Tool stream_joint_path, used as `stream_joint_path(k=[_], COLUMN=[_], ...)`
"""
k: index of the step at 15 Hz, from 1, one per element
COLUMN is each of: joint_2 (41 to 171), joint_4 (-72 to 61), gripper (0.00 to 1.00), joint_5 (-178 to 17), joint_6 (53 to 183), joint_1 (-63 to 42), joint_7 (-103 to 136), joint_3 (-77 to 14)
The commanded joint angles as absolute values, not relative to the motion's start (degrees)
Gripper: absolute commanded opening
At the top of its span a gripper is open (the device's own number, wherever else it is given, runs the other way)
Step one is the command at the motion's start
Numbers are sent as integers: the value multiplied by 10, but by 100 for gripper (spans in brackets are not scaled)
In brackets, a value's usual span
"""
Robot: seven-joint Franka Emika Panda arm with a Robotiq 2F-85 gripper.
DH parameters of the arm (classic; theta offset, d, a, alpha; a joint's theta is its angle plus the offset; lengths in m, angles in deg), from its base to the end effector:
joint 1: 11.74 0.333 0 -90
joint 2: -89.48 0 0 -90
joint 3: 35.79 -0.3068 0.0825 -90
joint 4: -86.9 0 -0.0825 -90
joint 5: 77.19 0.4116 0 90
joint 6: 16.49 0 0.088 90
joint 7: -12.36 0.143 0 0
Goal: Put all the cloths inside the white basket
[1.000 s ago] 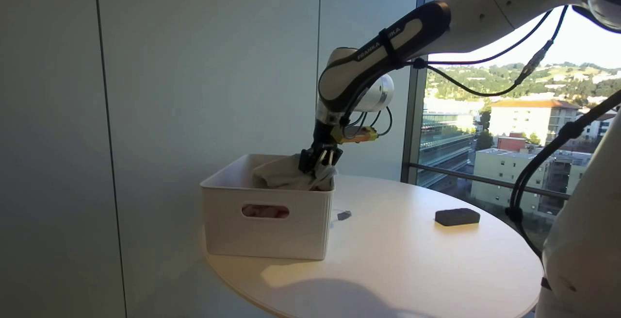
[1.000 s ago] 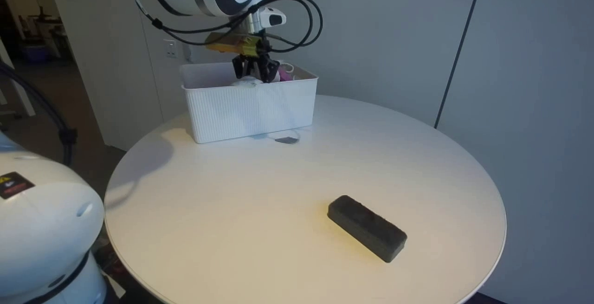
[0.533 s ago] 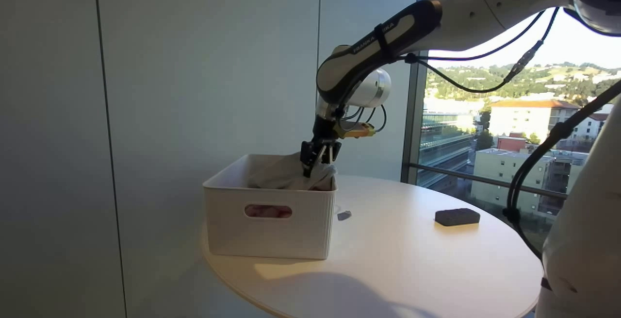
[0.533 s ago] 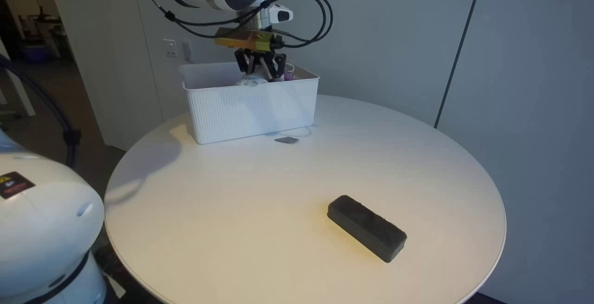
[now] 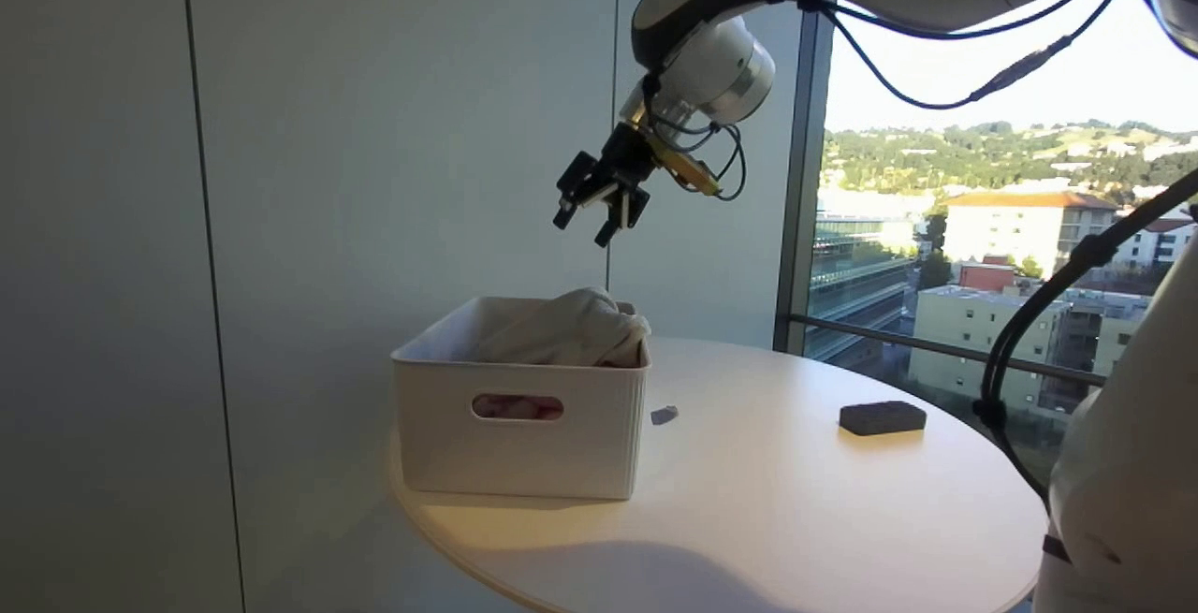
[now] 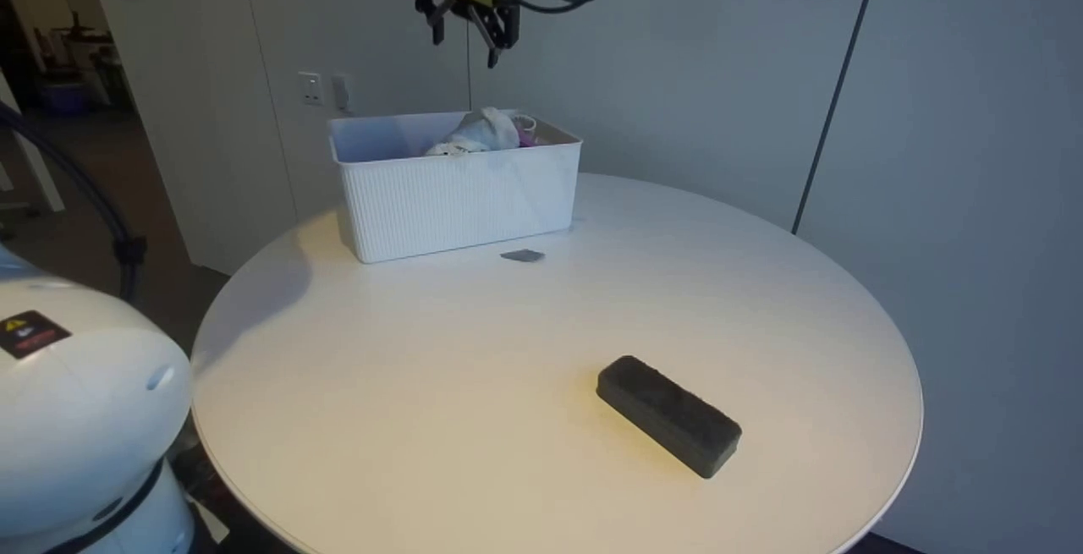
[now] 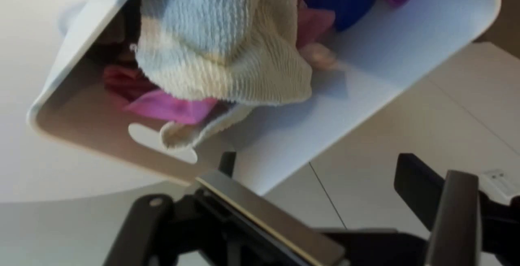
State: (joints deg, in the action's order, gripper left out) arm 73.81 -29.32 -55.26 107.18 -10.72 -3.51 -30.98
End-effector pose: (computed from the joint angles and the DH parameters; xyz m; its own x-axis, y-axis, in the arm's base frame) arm 0.5548 -0.0140 0.5645 0.8977 -0.0120 0.4405 0.1237 -0.9525 -0.2782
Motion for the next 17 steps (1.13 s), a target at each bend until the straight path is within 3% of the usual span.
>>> stream_joint_path(k=[1, 10, 17], joint_2=[679, 610, 634], joint_4=[-270, -375, -405], gripper=[100, 100, 100], joint_5=[-597, -789, -778], joint_6=[1083, 998, 971], joint_1=[-136, -252, -250], joint_7=[28, 166, 165], joint_3=[-303, -277, -258])
